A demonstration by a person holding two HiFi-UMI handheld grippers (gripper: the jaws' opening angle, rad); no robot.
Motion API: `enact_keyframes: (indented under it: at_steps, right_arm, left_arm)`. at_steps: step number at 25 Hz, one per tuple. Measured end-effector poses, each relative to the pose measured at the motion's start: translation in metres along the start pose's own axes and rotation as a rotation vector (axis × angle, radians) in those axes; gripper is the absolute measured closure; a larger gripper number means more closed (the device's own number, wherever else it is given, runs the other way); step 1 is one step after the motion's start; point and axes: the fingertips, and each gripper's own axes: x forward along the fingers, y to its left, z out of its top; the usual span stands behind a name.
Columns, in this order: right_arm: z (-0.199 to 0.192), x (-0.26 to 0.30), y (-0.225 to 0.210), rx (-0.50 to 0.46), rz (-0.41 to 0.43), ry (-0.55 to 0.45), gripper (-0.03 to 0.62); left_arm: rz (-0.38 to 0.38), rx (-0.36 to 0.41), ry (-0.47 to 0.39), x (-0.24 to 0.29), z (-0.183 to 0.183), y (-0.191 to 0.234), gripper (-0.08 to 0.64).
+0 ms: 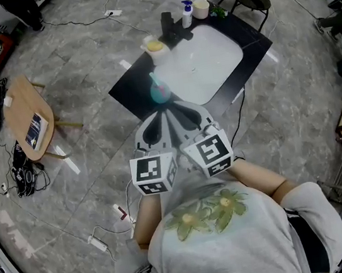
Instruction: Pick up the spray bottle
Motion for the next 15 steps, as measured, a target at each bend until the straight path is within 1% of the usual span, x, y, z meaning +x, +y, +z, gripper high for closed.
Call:
enact_keyframes:
  at_steps: [2,3,8,15]
  right_arm:
    - [-0.005,0.004,-0.004,0.0,-0.033,0.018,0.568]
    - [-0.007,0.005,-0.005,0.0,-0.034,0.024,0.568]
    - [-0.012,0.011,-0.008,0.048,0.002,0.041,0.559]
    - [-0.027,0.025,-0.014,0.085,0.023,0.091,0.486]
  left_arm:
    - [0.006,0.012,0.01,0.004,-0.004,0.0,0.552]
    - [0.01,0.017,0.016,0.005,-0.006,0.001,0.552]
    - [0.024,0.028,0.032,0.01,-0.008,0.006,0.552]
    - [0.044,0.023,0.044,0.014,-0.011,0.017,0.552]
